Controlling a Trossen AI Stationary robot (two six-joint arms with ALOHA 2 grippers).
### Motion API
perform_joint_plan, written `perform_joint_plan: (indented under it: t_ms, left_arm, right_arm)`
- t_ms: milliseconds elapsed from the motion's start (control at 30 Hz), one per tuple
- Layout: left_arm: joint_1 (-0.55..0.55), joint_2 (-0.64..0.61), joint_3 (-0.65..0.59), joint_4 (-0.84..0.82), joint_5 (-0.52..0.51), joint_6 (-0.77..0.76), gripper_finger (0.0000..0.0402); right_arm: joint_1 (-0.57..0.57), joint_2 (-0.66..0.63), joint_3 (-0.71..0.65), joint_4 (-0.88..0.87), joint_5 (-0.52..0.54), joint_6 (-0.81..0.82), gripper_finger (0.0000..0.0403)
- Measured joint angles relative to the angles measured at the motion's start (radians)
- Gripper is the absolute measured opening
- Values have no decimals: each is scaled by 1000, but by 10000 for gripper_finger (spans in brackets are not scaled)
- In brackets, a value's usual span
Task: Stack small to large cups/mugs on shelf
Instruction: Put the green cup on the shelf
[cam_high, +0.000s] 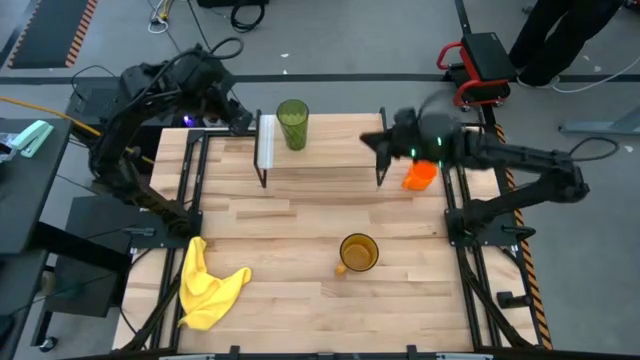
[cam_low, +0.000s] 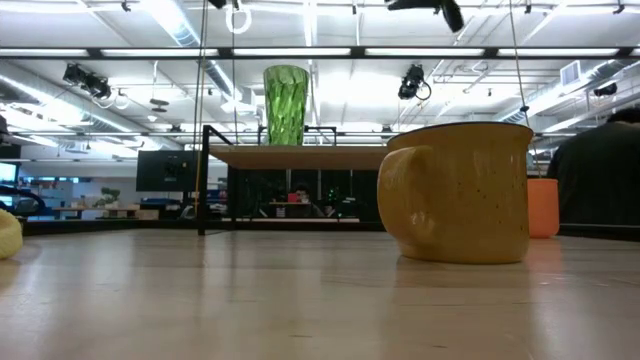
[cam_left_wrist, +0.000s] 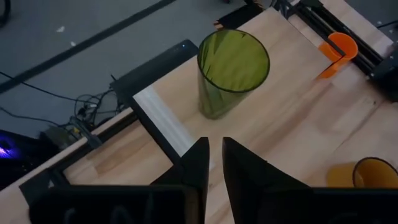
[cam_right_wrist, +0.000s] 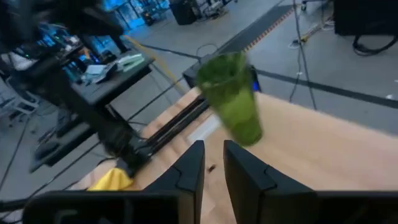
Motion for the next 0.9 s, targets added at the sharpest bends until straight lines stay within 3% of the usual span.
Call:
perform_joint_plan:
  t_ms: [167,267,567,900]
  left_arm:
    - [-41,0,0,0,-37,26,49]
    - [-52,0,0,0,-51,77,46]
    - [-49,0,0,0,-66,210,46]
    - [-38,1,-1,2,-74,263,41]
  right_arm:
    - [-195,104,59,-9,-280,8,60]
    - [-280,166,61,-13,-381,16,56]
    - [-323,360,60,199,-486,82,35]
    - [-362,509,60,397,-473,146,5]
